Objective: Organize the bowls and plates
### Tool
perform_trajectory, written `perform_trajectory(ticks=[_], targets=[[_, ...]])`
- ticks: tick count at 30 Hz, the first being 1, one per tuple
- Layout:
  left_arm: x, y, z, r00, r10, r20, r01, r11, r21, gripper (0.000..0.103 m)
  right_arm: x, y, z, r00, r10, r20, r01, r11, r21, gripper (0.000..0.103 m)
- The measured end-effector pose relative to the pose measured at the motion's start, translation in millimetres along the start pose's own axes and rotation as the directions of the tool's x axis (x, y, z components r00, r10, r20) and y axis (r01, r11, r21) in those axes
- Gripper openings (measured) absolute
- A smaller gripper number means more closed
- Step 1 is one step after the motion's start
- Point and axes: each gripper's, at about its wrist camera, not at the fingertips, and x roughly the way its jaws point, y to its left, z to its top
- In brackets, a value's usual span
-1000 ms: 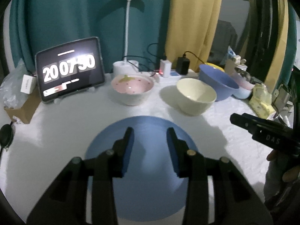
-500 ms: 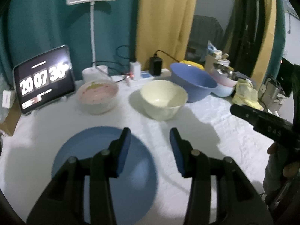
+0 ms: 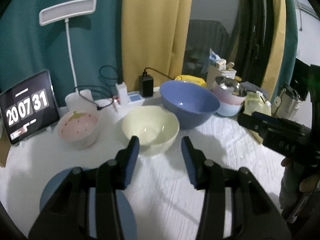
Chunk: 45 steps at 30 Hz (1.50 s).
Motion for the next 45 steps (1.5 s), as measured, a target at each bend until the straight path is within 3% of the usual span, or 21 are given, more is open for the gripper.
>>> perform_trajectory(ticks=[9,21,29,34,44,45], targets=[[24,-12,34,0.999,0.001,0.044,-0.002,1.0,0.01,0.046,26,-10,21,1.0,-0.016,-0.003,0.016,1.0,-0.017,0.056],[75,-21,54,0.999,0.015,0.036,-0.015,1.0,0.006,0.046,80,-26,42,0.998,-0.051,-0.045,0.051,0.999,0.006,0.056],[104,-20,54,1.0,0.016,-0.001,-0.016,1.0,-0.008,0.046,116,-41,32,0.989,-0.102,-0.11,0.108,0.993,0.05,0.057],[118,-24,52,0.999,0.035,-0.025,-0.034,0.999,0.015,0.046,130,-46,24,0.984,-0.103,-0.143,0.114,0.991,0.07,0.072],[133,-35,57,0.996,0.086,-0.021,-0.084,0.993,0.081,0.046,141,-55,14,0.985,-0.078,-0.155,0.095,0.99,0.108,0.072],[135,-37,57,0.996,0.09,-0.014,-0.089,0.992,0.092,0.046,142,-55,14,0.985,-0.073,-0.156,0.091,0.99,0.112,0.068]])
